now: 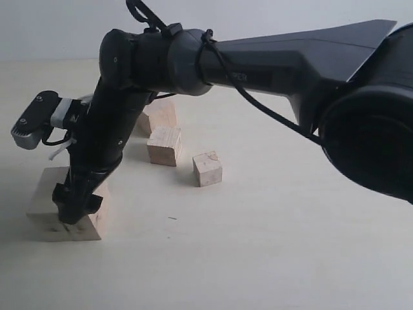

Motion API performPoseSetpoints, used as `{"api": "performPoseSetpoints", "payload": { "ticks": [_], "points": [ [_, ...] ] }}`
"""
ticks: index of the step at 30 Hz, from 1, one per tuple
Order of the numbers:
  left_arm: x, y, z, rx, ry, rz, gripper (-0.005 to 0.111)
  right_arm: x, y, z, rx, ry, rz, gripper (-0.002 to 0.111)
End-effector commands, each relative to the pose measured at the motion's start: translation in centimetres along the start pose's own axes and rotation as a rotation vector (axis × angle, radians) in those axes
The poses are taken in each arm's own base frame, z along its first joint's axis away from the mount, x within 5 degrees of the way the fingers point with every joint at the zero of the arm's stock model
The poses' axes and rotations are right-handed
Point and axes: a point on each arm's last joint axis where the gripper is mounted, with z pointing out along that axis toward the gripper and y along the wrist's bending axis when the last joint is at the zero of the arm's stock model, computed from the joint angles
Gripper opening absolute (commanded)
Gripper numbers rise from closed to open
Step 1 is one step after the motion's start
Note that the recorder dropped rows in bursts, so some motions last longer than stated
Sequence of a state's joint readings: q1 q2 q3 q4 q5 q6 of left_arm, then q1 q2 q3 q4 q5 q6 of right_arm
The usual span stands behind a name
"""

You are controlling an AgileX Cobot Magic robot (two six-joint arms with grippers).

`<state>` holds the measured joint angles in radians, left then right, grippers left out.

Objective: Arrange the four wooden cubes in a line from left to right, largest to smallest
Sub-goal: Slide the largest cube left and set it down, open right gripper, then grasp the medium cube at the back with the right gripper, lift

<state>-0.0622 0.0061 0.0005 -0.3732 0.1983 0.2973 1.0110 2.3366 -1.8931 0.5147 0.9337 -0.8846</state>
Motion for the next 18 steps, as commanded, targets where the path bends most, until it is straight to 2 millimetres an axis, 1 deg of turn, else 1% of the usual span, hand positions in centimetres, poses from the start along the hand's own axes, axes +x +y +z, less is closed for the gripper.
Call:
{"api": "performPoseSetpoints", "payload": {
  "ticks": [1, 6, 8, 10, 12, 14, 16, 18],
  "points": [
    [-0.1, 0.0, -0.1, -0.005, -0.017, -0.001, 0.000, -1.4, 0.5, -4.5, 0.092, -0.023, -0.031, 0.105],
    [-0.1, 0.0, -0.1, -0.005, -0.017, -0.001, 0.000, -3.0, 1.4, -11.6, 0.271, -0.084, -0.006, 0.105],
    [-0.1, 0.0, -0.1, -0.005, -0.017, -0.001, 0.000, -3.1, 1.2, -14.1, 0.342, -0.125, 0.038, 0.105],
    [-0.1, 0.0, -0.1, -0.005, -0.017, -0.001, 0.000, -2.7, 0.2, -15.6, 0.398, -0.153, 0.097, 0.105],
    [-0.1, 0.0, -0.1, -0.005, -0.017, -0.001, 0.000, -1.9, -1.4, -16.7, 0.449, -0.179, 0.176, 0.105],
    [-0.1, 0.0, -0.1, -0.005, -0.017, -0.001, 0.000, -0.8, -3.2, -16.6, 0.470, -0.192, 0.261, 0.105],
    [-0.1, 0.0, -0.1, -0.005, -0.017, -0.001, 0.000, 0.4, -5.2, -15.7, 0.485, -0.195, 0.336, 0.105],
    [-0.1, 0.0, -0.1, -0.005, -0.017, -0.001, 0.000, 1.6, -7.0, -14.2, 0.494, -0.190, 0.396, 0.105]
  ]
}}
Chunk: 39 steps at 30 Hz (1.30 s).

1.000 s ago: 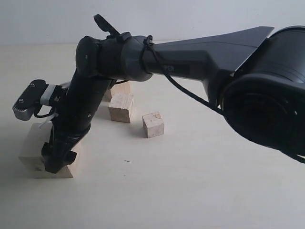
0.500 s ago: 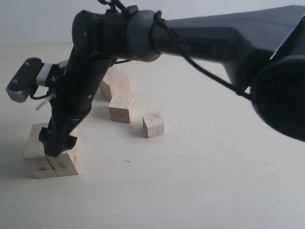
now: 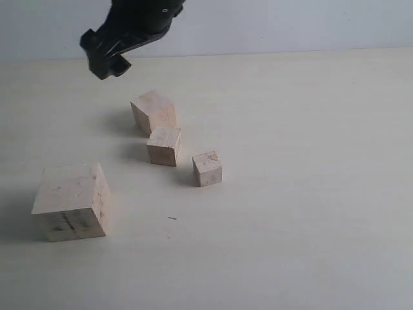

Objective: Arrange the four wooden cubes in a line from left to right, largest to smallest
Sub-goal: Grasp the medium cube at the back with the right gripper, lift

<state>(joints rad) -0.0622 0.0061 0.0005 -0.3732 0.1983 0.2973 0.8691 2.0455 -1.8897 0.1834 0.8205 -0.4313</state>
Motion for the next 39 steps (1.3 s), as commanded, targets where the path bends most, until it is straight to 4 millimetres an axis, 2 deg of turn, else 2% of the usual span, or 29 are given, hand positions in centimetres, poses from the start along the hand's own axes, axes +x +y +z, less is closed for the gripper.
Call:
{"api": "performPoseSetpoints", "payload": {
  "ticks": [1, 4, 9, 17, 25, 26, 28, 31, 33, 35, 39],
  "points": [
    [-0.1, 0.0, -0.1, -0.005, -0.017, -0.001, 0.000, 2.1, -3.0, 4.0, 0.048, 0.025, 0.123, 0.105],
    [-0.1, 0.0, -0.1, -0.005, -0.017, -0.001, 0.000, 3.5, -3.9, 7.3, 0.067, 0.025, 0.149, 0.105],
    [-0.1, 0.0, -0.1, -0.005, -0.017, -0.001, 0.000, 4.8, -4.4, 11.0, 0.108, -0.023, 0.150, 0.105],
    [-0.1, 0.0, -0.1, -0.005, -0.017, -0.001, 0.000, 6.9, -5.6, 14.0, 0.149, -0.015, 0.189, 0.105],
    [-0.1, 0.0, -0.1, -0.005, -0.017, -0.001, 0.000, 8.7, -5.5, 16.5, 0.145, 0.013, 0.198, 0.102],
    [-0.1, 0.0, -0.1, -0.005, -0.017, -0.001, 0.000, 8.7, -5.5, 16.6, 0.146, 0.012, 0.196, 0.099],
    [-0.1, 0.0, -0.1, -0.005, -0.017, -0.001, 0.000, 8.7, -5.5, 16.6, 0.147, 0.008, 0.196, 0.085],
    [-0.1, 0.0, -0.1, -0.005, -0.017, -0.001, 0.000, 8.1, -5.6, 16.0, 0.153, -0.009, 0.194, 0.051],
    [-0.1, 0.0, -0.1, -0.005, -0.017, -0.001, 0.000, 7.3, -5.7, 14.9, 0.157, -0.030, 0.193, 0.021],
    [-0.1, 0.0, -0.1, -0.005, -0.017, -0.001, 0.000, 6.2, -5.8, 13.4, 0.163, -0.054, 0.189, 0.001],
    [-0.1, 0.0, -0.1, -0.005, -0.017, -0.001, 0.000, 3.2, -5.9, 8.3, 0.172, -0.113, 0.179, 0.000]
  ]
}}
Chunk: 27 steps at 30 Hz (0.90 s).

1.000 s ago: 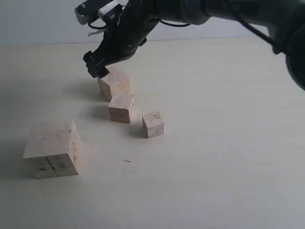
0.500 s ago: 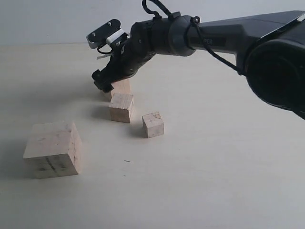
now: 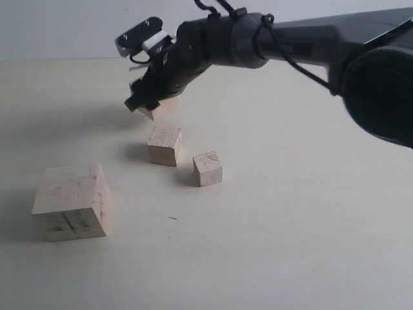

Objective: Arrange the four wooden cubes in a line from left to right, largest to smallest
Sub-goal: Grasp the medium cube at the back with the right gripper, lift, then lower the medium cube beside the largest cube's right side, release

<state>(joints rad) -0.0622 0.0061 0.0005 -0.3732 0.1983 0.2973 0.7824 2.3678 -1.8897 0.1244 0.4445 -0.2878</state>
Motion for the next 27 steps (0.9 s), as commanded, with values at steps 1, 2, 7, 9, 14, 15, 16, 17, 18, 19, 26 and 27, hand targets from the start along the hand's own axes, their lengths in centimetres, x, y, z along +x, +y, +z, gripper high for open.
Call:
{"api": "performPoseSetpoints", "payload": {
  "ticks": [1, 2, 7, 9, 14, 15, 16, 17, 18, 19, 26, 27],
  "points": [
    [-0.1, 0.0, -0.1, -0.005, -0.017, -0.001, 0.000, -4.3, -0.5, -6.8, 0.017, -0.109, -0.007, 0.000],
    [-0.1, 0.0, -0.1, -0.005, -0.017, -0.001, 0.000, -5.1, -0.5, -8.4, 0.016, -0.119, -0.010, 0.000],
    [-0.1, 0.0, -0.1, -0.005, -0.017, -0.001, 0.000, -6.5, -0.2, -14.5, -0.014, -0.082, -0.096, 0.000],
    [-0.1, 0.0, -0.1, -0.005, -0.017, -0.001, 0.000, -6.5, 0.3, -15.7, -0.063, -0.067, -0.106, 0.000],
    [-0.1, 0.0, -0.1, -0.005, -0.017, -0.001, 0.000, -4.4, 2.1, -16.8, -0.217, -0.082, -0.142, 0.000],
    [-0.1, 0.0, -0.1, -0.005, -0.017, -0.001, 0.000, -3.7, 2.4, -16.8, -0.234, -0.086, -0.155, 0.000],
    [-0.1, 0.0, -0.1, -0.005, -0.017, -0.001, 0.000, -2.8, 2.6, -16.7, -0.244, -0.085, -0.170, 0.000],
    [-0.1, 0.0, -0.1, -0.005, -0.017, -0.001, 0.000, -2.2, 2.7, -16.6, -0.246, -0.084, -0.182, 0.000],
    [-0.1, 0.0, -0.1, -0.005, -0.017, -0.001, 0.000, -1.2, 2.9, -16.3, -0.248, -0.076, -0.204, 0.000],
    [-0.1, 0.0, -0.1, -0.005, -0.017, -0.001, 0.000, -0.2, 3.1, -16.0, -0.258, -0.060, -0.242, 0.000],
    [-0.1, 0.0, -0.1, -0.005, -0.017, -0.001, 0.000, 5.2, 6.2, -13.3, -0.427, 0.021, -0.439, 0.000],
    [-0.1, 0.0, -0.1, -0.005, -0.017, -0.001, 0.000, 5.5, 6.8, -12.8, -0.443, 0.032, -0.463, 0.000]
  ]
}}
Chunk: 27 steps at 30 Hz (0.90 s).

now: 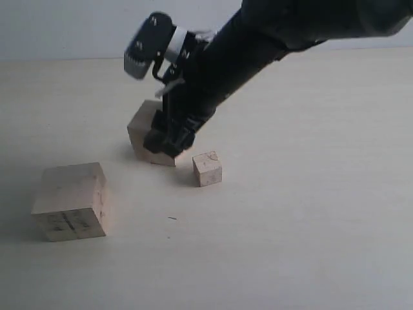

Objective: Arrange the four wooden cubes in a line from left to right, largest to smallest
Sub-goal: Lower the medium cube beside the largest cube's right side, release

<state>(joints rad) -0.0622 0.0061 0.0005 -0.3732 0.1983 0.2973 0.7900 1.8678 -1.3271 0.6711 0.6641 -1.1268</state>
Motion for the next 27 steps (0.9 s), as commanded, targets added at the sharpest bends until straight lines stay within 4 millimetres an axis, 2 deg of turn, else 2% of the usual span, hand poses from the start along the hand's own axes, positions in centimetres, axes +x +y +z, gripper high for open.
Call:
{"api": "performPoseSetpoints", "payload": {
  "ticks": [1, 6, 11, 15, 23, 27],
  "points": [
    [-0.1, 0.0, -0.1, -0.005, -0.017, -0.001, 0.000, 0.7, 2.2, 2.5, -0.075, 0.020, -0.117, 0.000],
    [-0.1, 0.0, -0.1, -0.005, -0.017, -0.001, 0.000, 1.2, 3.8, 6.2, -0.091, 0.062, -0.182, 0.000],
    [-0.1, 0.0, -0.1, -0.005, -0.017, -0.001, 0.000, 2.2, 3.9, 9.0, -0.099, 0.103, -0.225, 0.000],
    [-0.1, 0.0, -0.1, -0.005, -0.017, -0.001, 0.000, 2.2, 3.6, 10.1, -0.113, 0.111, -0.220, 0.000],
    [-0.1, 0.0, -0.1, -0.005, -0.017, -0.001, 0.000, 1.5, 5.1, 11.9, -0.146, 0.104, -0.265, 0.000],
    [-0.1, 0.0, -0.1, -0.005, -0.017, -0.001, 0.000, 1.9, 5.7, 12.8, -0.169, 0.122, -0.270, 0.000]
  ]
}}
